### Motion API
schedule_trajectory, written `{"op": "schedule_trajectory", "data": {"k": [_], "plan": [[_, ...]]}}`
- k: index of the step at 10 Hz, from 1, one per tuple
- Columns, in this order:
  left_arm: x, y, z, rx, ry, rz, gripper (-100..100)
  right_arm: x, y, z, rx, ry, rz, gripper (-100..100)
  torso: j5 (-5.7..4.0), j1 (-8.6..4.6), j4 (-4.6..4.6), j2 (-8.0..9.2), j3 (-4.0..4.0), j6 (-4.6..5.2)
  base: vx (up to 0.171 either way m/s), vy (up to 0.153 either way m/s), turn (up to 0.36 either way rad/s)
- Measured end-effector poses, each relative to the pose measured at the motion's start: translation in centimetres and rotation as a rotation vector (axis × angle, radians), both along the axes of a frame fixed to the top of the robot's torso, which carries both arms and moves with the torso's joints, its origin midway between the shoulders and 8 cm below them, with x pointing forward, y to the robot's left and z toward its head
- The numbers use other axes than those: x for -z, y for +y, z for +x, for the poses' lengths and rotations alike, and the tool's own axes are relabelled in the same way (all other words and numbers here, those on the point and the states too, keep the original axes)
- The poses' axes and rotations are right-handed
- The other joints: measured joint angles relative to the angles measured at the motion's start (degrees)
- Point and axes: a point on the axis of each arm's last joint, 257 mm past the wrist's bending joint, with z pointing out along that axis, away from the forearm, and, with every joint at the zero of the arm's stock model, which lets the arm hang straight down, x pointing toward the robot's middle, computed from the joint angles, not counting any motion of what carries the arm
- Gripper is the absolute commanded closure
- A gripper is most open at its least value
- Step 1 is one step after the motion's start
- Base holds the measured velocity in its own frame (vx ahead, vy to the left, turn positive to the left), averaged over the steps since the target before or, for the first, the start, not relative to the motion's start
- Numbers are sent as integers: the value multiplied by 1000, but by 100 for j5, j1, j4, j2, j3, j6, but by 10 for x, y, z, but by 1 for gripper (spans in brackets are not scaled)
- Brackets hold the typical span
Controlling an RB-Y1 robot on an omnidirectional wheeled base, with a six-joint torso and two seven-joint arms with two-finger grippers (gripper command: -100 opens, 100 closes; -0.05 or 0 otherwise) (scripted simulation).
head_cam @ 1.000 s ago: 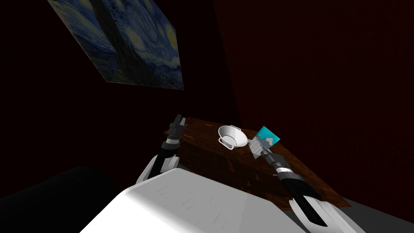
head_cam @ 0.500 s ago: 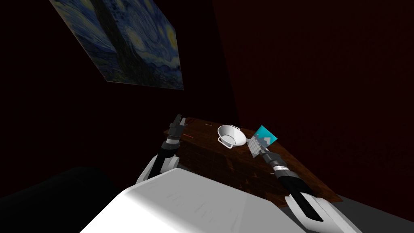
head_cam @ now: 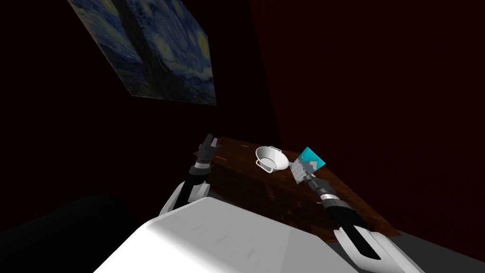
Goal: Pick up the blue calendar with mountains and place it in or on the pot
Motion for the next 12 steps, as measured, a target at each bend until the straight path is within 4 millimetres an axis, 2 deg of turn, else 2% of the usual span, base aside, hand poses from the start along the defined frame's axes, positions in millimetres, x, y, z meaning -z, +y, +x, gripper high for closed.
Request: {"op": "schedule_trajectory", "data": {"k": [12], "plan": [[0,0,0,0,0,0,0,-17,-64,-40,179,72,104,100,-16,-9,-7,19,6,19,-91,23,128]]}}
